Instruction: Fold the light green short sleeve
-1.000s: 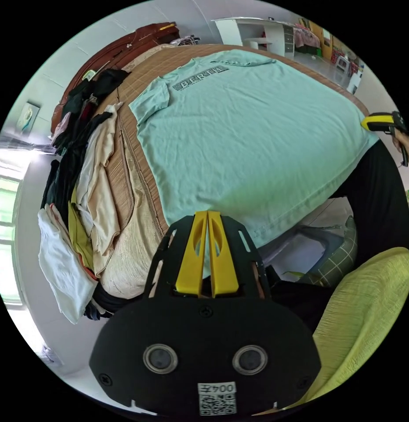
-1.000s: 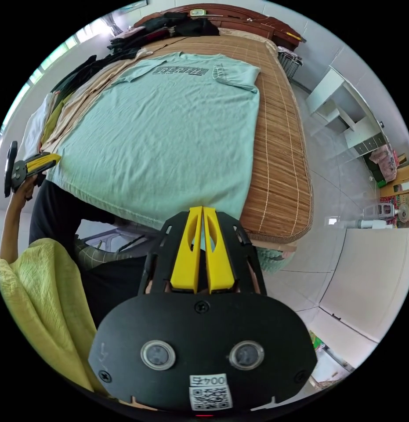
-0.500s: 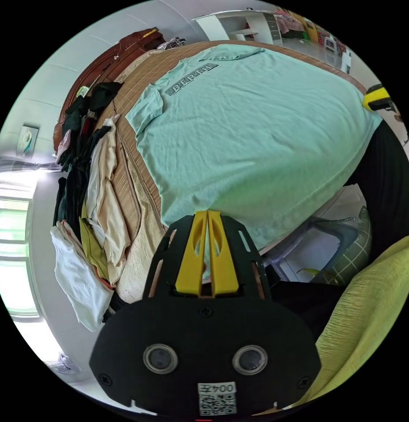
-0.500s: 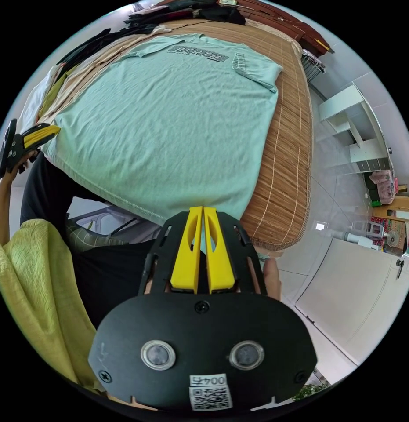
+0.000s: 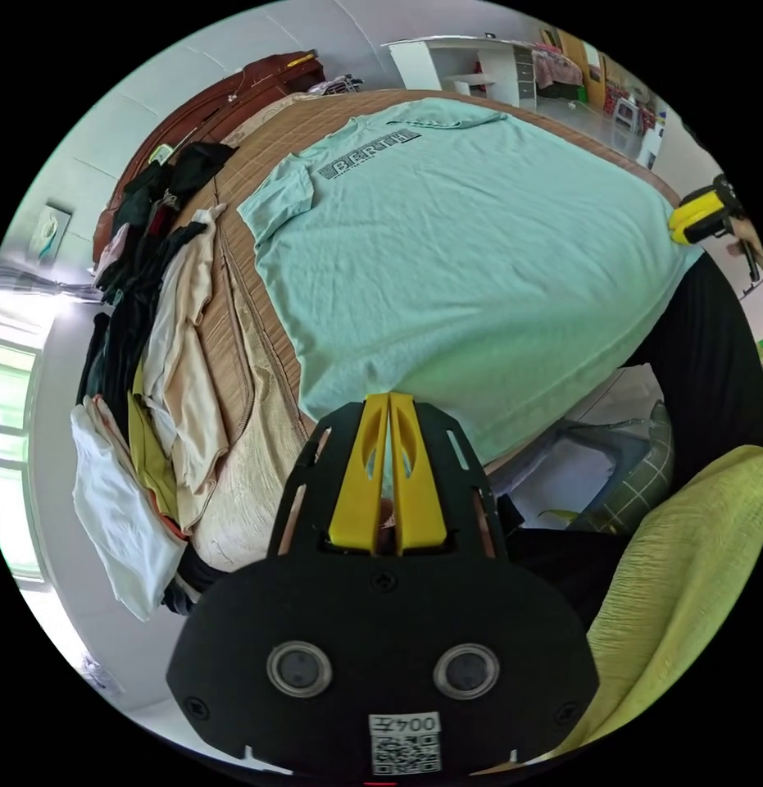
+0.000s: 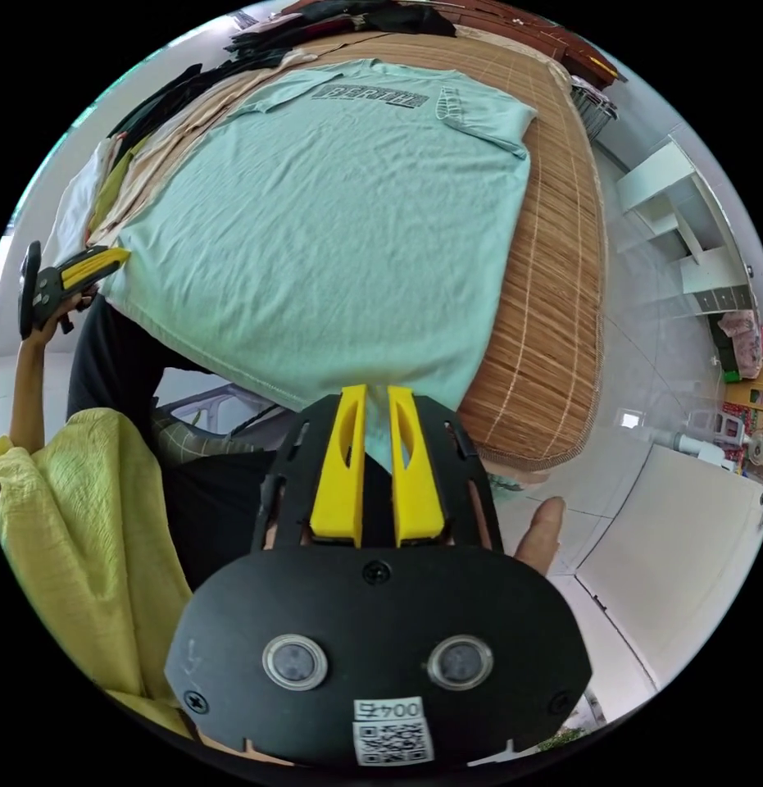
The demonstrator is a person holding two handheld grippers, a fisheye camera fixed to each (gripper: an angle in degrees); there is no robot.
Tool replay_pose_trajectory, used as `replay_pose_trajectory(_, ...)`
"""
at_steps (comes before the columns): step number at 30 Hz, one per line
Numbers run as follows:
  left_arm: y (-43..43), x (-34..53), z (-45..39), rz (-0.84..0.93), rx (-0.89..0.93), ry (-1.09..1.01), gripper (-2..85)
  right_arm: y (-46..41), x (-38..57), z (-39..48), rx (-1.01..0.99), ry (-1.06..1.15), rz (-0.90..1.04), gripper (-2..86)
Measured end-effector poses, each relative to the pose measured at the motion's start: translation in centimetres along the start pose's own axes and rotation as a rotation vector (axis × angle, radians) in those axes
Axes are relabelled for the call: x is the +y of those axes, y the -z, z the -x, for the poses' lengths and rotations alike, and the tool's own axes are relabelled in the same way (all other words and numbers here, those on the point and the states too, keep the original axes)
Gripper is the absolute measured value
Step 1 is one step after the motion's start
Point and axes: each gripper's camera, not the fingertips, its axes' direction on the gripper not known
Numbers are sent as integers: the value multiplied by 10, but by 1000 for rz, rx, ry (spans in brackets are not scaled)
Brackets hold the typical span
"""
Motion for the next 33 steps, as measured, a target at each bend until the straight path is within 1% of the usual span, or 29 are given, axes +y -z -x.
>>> replay_pose_trajectory(2,6,-3,11,14,27,46,10,-1,-2,-2,-17,11,1,93)
replay_pose_trajectory(6,17,-8,24,37,48,68,14,-4,-9,-8,-40,11,13,111)
replay_pose_trajectory(10,30,-11,52,51,106,137,29,-10,-17,-8,21,22,43,101)
replay_pose_trajectory(13,42,-12,75,79,79,173,72,-17,-19,-5,79,41,45,89)
replay_pose_trajectory(15,50,-11,95,97,143,178,95,-21,-18,-7,93,36,34,82)
replay_pose_trajectory(21,69,-3,140,93,245,220,101,-34,-10,-25,34,16,-1,71)
replay_pose_trajectory(24,80,0,153,86,260,227,101,-43,-4,-29,28,40,-22,76)
replay_pose_trajectory(28,102,6,178,83,282,262,99,-57,6,-38,-22,12,-49,92)
replay_pose_trajectory(31,128,33,204,49,303,324,97,-66,17,-46,-66,-10,-84,106)
replay_pose_trajectory(33,152,74,229,-4,374,380,96,-72,28,-51,-99,-20,-128,114)
